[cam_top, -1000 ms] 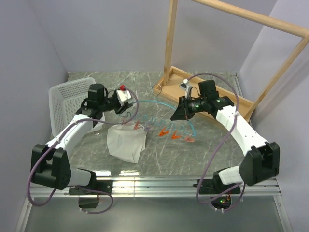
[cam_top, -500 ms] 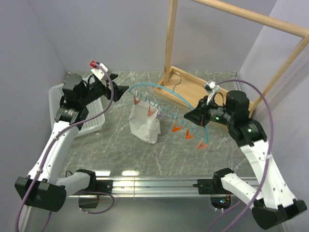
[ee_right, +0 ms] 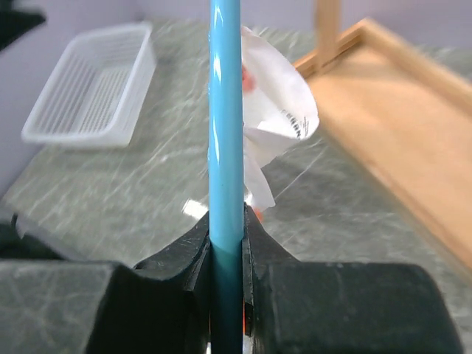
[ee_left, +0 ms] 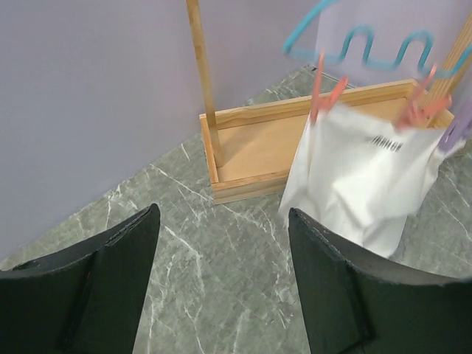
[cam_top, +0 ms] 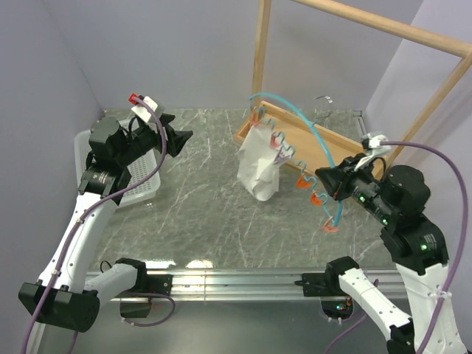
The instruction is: Clip the underwear to the hanger
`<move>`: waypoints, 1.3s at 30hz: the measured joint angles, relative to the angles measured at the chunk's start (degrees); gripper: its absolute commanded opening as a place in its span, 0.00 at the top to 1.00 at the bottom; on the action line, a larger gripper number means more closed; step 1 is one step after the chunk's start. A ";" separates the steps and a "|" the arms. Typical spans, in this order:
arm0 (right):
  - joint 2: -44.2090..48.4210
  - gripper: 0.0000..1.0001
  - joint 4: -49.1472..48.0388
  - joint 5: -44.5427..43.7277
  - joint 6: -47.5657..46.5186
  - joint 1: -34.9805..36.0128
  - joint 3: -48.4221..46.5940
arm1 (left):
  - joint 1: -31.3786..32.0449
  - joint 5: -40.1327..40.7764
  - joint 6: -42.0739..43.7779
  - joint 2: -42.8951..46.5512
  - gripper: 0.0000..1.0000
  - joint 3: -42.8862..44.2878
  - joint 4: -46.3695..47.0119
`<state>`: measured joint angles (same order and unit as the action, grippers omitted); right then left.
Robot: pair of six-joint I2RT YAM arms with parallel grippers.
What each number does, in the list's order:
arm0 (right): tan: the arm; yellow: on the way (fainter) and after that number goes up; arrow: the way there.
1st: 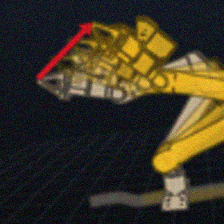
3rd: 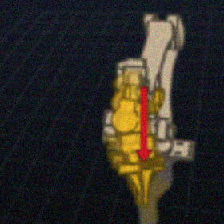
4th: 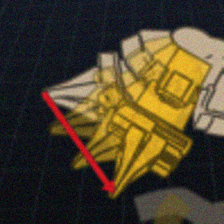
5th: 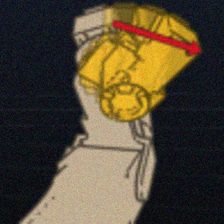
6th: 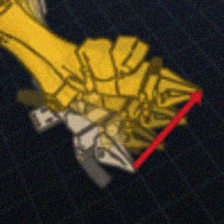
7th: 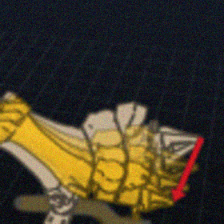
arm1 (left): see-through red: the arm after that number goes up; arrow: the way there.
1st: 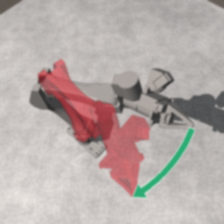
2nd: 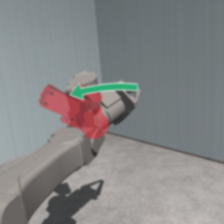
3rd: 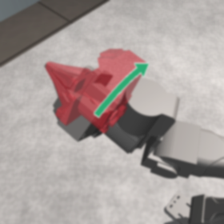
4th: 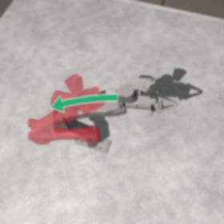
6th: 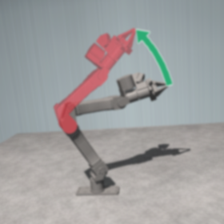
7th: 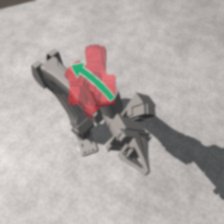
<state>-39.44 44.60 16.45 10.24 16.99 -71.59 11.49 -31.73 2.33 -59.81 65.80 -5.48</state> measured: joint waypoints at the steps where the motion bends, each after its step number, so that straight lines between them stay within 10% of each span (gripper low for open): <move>1: 0.09 1.00 0.42 -2.01 0.28 -0.02 -1.31 | 0.00 0.13 -0.07 0.00 0.24 0.00 -0.02; 5: -0.33 1.00 0.70 -10.64 0.59 -0.02 -6.08 | 0.00 0.79 -0.28 -0.07 0.24 0.00 -0.96; 9: -1.86 1.00 0.13 -18.43 0.13 -0.02 -9.22 | 0.00 1.68 -0.31 -0.09 0.01 0.00 -2.49; 39: -35.89 1.00 -5.62 -40.19 -9.27 -2.40 -35.50 | 0.00 11.50 -5.27 4.13 0.01 -5.51 -4.85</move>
<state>-75.33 38.98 -23.75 0.97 14.59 -107.09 11.49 -20.23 -2.94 -55.68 60.29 -10.33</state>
